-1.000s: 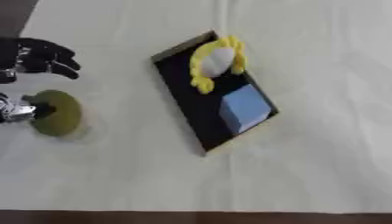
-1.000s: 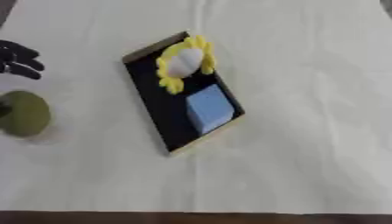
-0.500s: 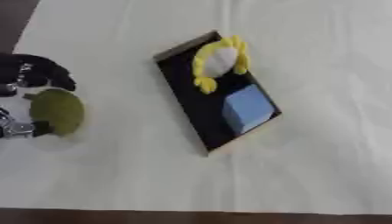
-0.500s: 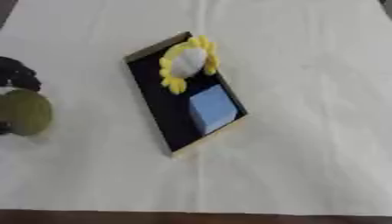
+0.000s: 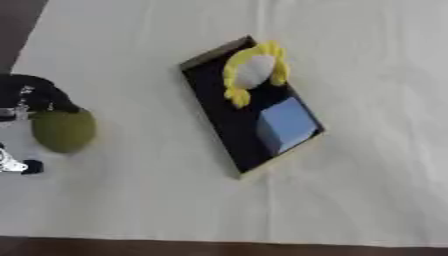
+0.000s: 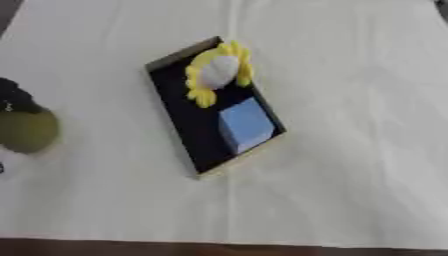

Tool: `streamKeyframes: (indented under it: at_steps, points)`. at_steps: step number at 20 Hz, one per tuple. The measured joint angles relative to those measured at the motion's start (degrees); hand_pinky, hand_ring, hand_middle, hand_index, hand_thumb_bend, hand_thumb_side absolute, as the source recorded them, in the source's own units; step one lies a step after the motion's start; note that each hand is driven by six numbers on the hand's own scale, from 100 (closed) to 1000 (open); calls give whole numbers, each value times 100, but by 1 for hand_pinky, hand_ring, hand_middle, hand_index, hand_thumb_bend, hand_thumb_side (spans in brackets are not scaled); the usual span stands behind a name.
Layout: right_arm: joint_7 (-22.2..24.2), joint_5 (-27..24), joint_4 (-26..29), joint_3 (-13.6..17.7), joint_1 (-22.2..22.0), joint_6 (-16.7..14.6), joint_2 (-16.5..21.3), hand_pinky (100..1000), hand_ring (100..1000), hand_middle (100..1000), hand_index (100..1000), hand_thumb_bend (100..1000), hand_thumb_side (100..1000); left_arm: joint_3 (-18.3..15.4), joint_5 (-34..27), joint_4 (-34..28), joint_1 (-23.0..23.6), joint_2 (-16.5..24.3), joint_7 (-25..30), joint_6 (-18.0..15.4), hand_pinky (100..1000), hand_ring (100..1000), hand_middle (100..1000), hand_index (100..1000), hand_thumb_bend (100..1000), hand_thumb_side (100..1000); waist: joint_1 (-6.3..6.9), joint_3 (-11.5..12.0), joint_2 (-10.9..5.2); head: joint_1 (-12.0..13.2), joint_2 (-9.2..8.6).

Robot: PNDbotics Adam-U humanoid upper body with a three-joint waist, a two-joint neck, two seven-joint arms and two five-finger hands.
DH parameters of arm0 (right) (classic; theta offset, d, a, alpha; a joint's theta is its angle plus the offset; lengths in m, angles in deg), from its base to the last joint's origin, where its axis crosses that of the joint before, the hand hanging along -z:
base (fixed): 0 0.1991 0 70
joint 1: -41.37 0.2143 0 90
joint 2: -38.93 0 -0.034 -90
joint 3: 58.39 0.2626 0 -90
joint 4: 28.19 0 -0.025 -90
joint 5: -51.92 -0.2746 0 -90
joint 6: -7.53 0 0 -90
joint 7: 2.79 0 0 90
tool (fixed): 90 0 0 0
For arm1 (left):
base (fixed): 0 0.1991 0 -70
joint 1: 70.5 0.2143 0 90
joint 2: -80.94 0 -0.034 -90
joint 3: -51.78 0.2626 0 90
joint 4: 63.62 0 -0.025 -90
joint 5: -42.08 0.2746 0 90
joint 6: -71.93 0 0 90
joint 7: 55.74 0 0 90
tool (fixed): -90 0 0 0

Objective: Pick up objects on the table and place them in the box.

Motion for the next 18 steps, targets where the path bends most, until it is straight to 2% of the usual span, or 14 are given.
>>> streamKeyframes:
  at_steps: [1, 6, 8, 9, 12, 13, 15, 18]
  points:
    - [6, -6, 0, 5, -2, 5, -14, 882, 782, 599, 758, 100, 403, -13, 2, 41, -15, -5, -4, -4, 919, 848, 712, 897, 424, 162, -5, 0, 0, 1, -1]
    - [27, -37, 0, 15, -51, 29, -77, 883, 781, 598, 757, 100, 405, -57, -73, 167, -74, -120, -5, -5, 903, 814, 671, 865, 218, 206, -26, 0, 0, 3, -24]
    - [30, -41, 0, 28, -52, 37, -90, 883, 781, 597, 756, 100, 405, -57, -114, 165, -93, -153, -5, -5, 897, 809, 670, 859, 182, 211, -26, 0, 0, 4, -39]
    - [33, -43, 0, 36, -53, 41, -90, 883, 780, 597, 756, 100, 405, -57, -133, 161, -104, -155, -4, -4, 885, 795, 657, 844, 130, 214, -26, 0, 0, 5, -40]
    - [39, -58, 0, 40, -55, 48, -95, 883, 780, 596, 755, 100, 407, -60, -176, 156, -125, -178, 16, 16, 815, 743, 606, 792, 100, 206, -26, 0, 0, 6, -42]
    - [39, -62, 0, 41, -59, 49, -101, 884, 779, 596, 755, 100, 410, -62, -186, 156, -143, -201, 14, 22, 735, 683, 559, 745, 100, 195, -26, -1, 0, 7, -42]
    - [38, -69, 0, 43, -91, 51, -120, 884, 778, 595, 754, 100, 409, -97, -203, 154, -188, -228, -65, 67, 673, 628, 518, 691, 100, 187, -26, -2, 0, 7, -42]
    - [34, -85, 0, 52, -102, 57, -144, 884, 777, 594, 754, 100, 412, -133, -247, 114, -248, -275, -475, 172, 642, 595, 492, 658, 100, 171, -26, -4, 0, 6, -42]
